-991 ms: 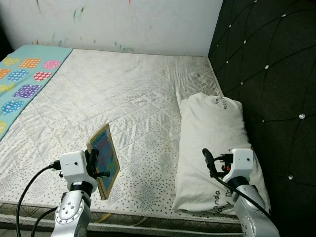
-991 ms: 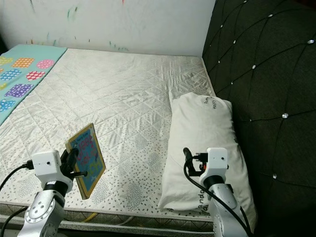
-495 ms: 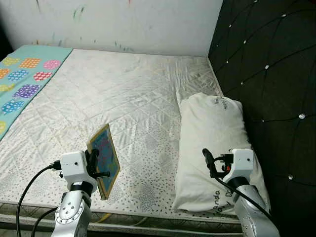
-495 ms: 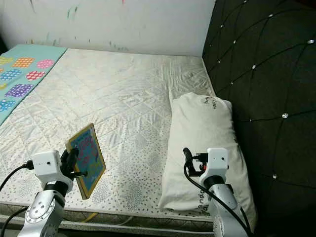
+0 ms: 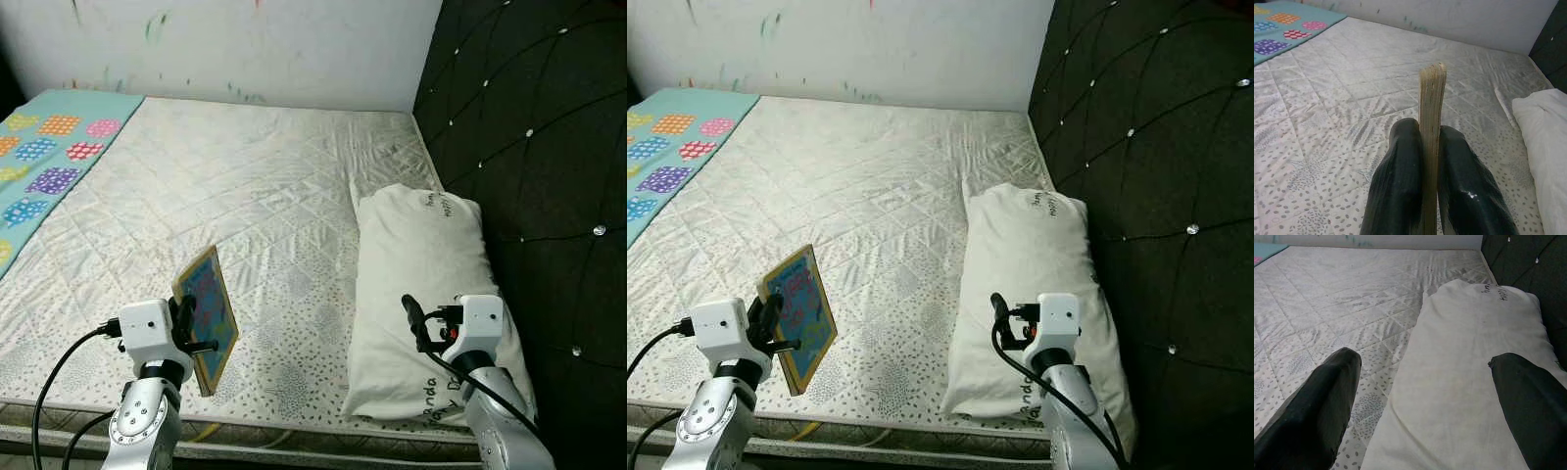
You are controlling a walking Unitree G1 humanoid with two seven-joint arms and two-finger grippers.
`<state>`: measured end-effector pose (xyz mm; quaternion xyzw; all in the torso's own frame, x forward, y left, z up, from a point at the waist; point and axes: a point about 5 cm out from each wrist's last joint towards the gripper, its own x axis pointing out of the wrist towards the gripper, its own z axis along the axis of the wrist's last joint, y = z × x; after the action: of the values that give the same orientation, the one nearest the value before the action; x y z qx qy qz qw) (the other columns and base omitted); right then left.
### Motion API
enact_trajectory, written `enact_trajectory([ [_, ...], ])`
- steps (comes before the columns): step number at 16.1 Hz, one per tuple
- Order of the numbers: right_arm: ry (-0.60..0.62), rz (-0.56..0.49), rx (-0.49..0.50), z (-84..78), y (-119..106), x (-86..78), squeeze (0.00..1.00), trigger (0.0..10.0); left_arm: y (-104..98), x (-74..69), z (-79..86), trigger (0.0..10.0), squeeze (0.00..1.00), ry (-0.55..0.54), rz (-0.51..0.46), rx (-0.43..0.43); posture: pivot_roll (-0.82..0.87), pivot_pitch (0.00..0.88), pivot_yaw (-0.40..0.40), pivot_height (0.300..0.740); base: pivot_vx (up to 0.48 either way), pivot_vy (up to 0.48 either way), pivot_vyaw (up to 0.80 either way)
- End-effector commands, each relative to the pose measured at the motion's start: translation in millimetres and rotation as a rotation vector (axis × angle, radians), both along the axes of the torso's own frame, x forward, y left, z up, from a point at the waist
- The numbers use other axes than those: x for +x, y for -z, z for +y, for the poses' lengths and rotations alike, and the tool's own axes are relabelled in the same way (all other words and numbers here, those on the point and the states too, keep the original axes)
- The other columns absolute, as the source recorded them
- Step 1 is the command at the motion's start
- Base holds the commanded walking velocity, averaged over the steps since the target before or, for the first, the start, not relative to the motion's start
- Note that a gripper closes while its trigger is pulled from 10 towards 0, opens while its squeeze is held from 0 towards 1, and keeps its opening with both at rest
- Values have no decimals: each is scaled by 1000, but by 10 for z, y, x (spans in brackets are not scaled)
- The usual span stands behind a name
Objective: Clean up the room
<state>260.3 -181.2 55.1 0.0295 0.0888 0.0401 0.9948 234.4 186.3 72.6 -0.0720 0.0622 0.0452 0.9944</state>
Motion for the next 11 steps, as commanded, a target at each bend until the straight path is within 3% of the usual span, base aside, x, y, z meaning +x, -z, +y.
enact_trajectory([
  [1, -2, -11, -6, -24, -33, 2, 0, 10000, -114, 24, -17, 10000, 0, 2, -52, 10, -75, 0, -27, 740, 0, 0, 0],
  [11, -18, 19, -48, -51, -38, -67, 0, 10000, -107, -35, 14, 10000, 0, -13, -31, 21, -79, 0, -30, 740, 0, 0, 0],
])
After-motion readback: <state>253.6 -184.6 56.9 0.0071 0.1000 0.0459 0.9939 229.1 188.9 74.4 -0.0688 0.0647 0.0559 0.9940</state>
